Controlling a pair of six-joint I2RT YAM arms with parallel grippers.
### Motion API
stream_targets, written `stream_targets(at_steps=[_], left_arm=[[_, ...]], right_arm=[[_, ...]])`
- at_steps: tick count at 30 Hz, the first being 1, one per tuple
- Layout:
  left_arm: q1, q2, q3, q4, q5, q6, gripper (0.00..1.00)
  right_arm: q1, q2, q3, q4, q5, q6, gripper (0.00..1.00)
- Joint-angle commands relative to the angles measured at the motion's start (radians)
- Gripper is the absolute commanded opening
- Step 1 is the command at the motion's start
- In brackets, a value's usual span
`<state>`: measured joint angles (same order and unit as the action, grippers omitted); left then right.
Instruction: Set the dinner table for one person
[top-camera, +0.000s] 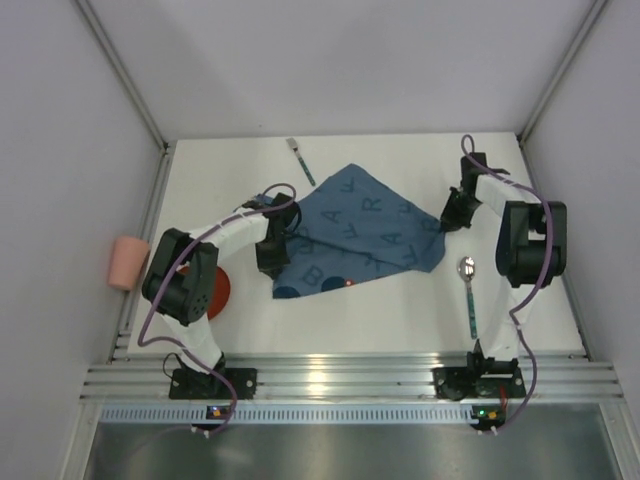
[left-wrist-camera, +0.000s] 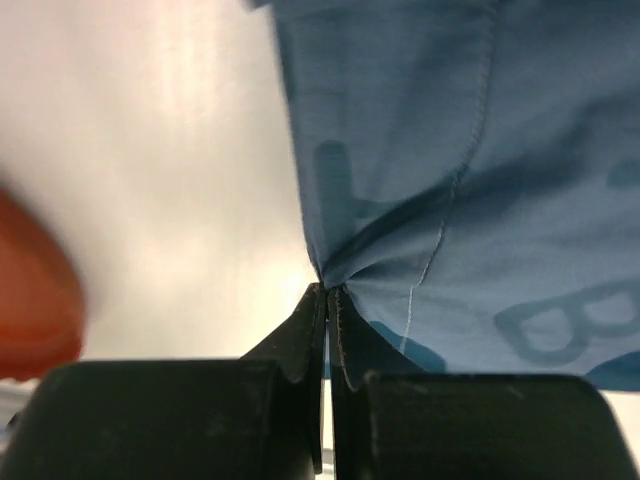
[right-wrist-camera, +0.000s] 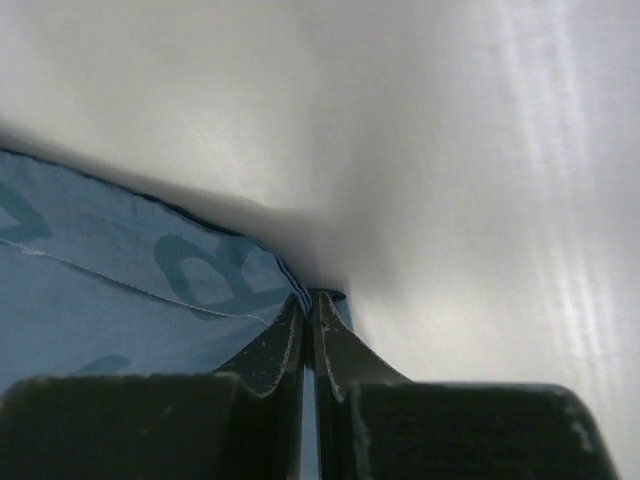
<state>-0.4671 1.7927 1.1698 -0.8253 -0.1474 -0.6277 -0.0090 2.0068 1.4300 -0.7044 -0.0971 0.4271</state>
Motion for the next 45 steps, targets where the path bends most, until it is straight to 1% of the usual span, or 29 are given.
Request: stream_targets(at_steps=[1,3,4,5,6,8,10,11,14,15,18,21,25,26,27,29,30,31,32,33,34,35,36,37,38,40,43,45], left_arm=[[0.033,-0.056,0.034,-0.199,-0.109,0.017,0.0],[0.033,-0.062,0.031,-0.23,-0.1,0.013,0.0],[0.033,-0.064,0.027,-0.239,-0.093,0.008,0.0],[0.033,-0.065,0.013,-0.242,-0.093,0.002,0.0],[0.033,-0.065,0.004,-0.253,-0.095,-0.003,0.0],[0.033,-0.067,-0.01,-0.267,-0.109,-0.019,0.0],[0.035,-0.069,-0.025,-0.306,-0.127,-0.041,0.0],[0.035,-0.078,-0.03,-0.323,-0.136,-0.071,0.0],[0.035,-0.118,-0.055,-0.359,-0.127,-0.124,0.0],[0.035,-0.131,-0.07,-0.363,-0.13,-0.133,0.0],[0.035,-0.164,-0.082,-0.37,-0.176,-0.147,0.0],[0.048,-0.156,-0.075,-0.371,-0.222,-0.132,0.0],[0.117,-0.11,-0.041,-0.35,-0.294,-0.08,0.0],[0.128,-0.101,-0.021,-0.347,-0.311,-0.057,0.0],[0.137,-0.092,-0.009,-0.339,-0.326,-0.046,0.0],[0.162,-0.053,0.034,-0.337,-0.357,-0.015,0.0],[0.168,-0.04,0.048,-0.336,-0.375,-0.006,0.0],[0.179,-0.011,0.063,-0.334,-0.386,0.002,0.0],[0.183,0.002,0.091,-0.325,-0.38,0.029,0.01],[0.185,0.013,0.105,-0.307,-0.379,0.045,0.07],[0.185,0.029,0.119,-0.299,-0.374,0.055,0.17],[0.185,0.036,0.142,-0.293,-0.368,0.069,0.48],[0.185,0.04,0.152,-0.287,-0.362,0.072,0.67],[0.185,0.046,0.162,-0.276,-0.359,0.074,0.75],[0.185,0.05,0.178,-0.276,-0.354,0.075,0.9],[0.185,0.057,0.194,-0.273,-0.366,0.074,0.98],[0.188,0.086,0.214,-0.242,-0.363,0.109,0.98],[0.191,0.125,0.263,-0.239,-0.365,0.135,0.98]], right_arm=[[-0.114,-0.003,-0.028,-0.075,0.193,0.039,0.0],[-0.156,-0.02,-0.091,-0.116,0.259,0.071,0.0],[-0.167,-0.058,-0.123,-0.116,0.275,0.096,0.0],[-0.175,-0.084,-0.19,-0.118,0.292,0.11,0.0],[-0.189,-0.141,-0.222,-0.116,0.312,0.119,0.0],[-0.194,-0.192,-0.293,-0.116,0.332,0.131,0.0],[-0.194,-0.248,-0.327,-0.119,0.335,0.137,0.0],[-0.194,-0.262,-0.354,-0.122,0.327,0.136,0.0],[-0.194,-0.295,-0.41,-0.129,0.235,0.136,0.0],[-0.189,-0.302,-0.427,-0.127,0.182,0.139,0.0],[-0.168,-0.31,-0.494,-0.071,0.102,0.119,0.0],[-0.138,-0.307,-0.526,-0.026,0.013,0.09,0.0],[-0.102,-0.31,-0.528,-0.024,-0.048,0.036,0.0],[-0.095,-0.315,-0.525,-0.026,-0.058,0.032,0.03],[-0.083,-0.322,-0.522,-0.035,-0.068,0.024,0.21],[-0.074,-0.351,-0.507,-0.058,-0.059,0.016,0.54],[-0.066,-0.362,-0.5,-0.082,-0.056,0.016,0.83],[-0.063,-0.384,-0.493,-0.096,-0.052,0.019,0.9],[-0.06,-0.396,-0.474,-0.112,-0.044,0.019,0.93],[-0.059,-0.428,-0.467,-0.136,-0.03,0.024,0.95],[-0.059,-0.448,-0.459,-0.147,-0.023,0.025,0.96],[-0.059,-0.466,-0.442,-0.158,-0.013,0.025,0.96],[-0.059,-0.488,-0.436,-0.18,0.003,0.027,0.96],[-0.059,-0.531,-0.431,-0.19,0.007,0.024,0.96],[-0.059,-0.551,-0.424,-0.199,0.01,0.024,0.96],[-0.059,-0.62,-0.424,-0.23,0.011,0.022,0.96],[-0.057,-0.724,-0.463,-0.244,-0.029,0.018,0.96],[-0.055,-0.787,-0.508,-0.257,-0.045,0.018,0.96]])
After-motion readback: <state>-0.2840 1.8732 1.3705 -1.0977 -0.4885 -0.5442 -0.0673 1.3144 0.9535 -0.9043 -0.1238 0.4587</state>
